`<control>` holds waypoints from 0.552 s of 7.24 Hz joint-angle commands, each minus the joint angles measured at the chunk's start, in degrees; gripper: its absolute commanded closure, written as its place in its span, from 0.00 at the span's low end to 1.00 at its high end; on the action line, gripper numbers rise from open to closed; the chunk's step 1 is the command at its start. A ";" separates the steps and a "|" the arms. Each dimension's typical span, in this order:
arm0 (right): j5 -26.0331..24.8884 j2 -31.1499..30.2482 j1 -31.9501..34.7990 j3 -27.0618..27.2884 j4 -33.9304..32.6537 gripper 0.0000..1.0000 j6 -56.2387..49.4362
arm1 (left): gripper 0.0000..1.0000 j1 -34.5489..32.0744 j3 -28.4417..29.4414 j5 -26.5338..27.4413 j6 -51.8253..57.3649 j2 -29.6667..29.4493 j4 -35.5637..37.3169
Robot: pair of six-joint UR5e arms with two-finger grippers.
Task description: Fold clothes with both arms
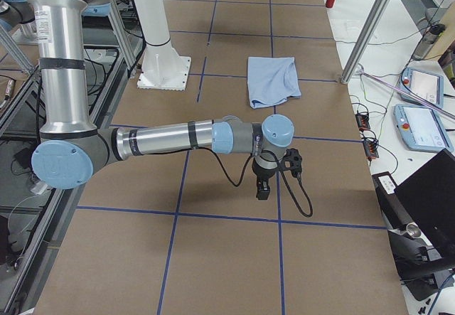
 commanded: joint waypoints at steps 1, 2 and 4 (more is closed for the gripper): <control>-0.16 -0.63 1.14 2.79 -0.37 0.00 0.05 | 0.00 -0.28 -3.09 -0.12 0.24 3.04 -0.17; 0.54 -3.84 2.45 5.95 -0.03 0.00 0.05 | 0.00 -0.20 -4.33 -0.12 0.33 4.88 -0.60; 0.54 -4.23 2.37 7.04 -0.11 0.00 0.13 | 0.00 -0.11 -4.60 -0.73 0.07 4.29 -0.69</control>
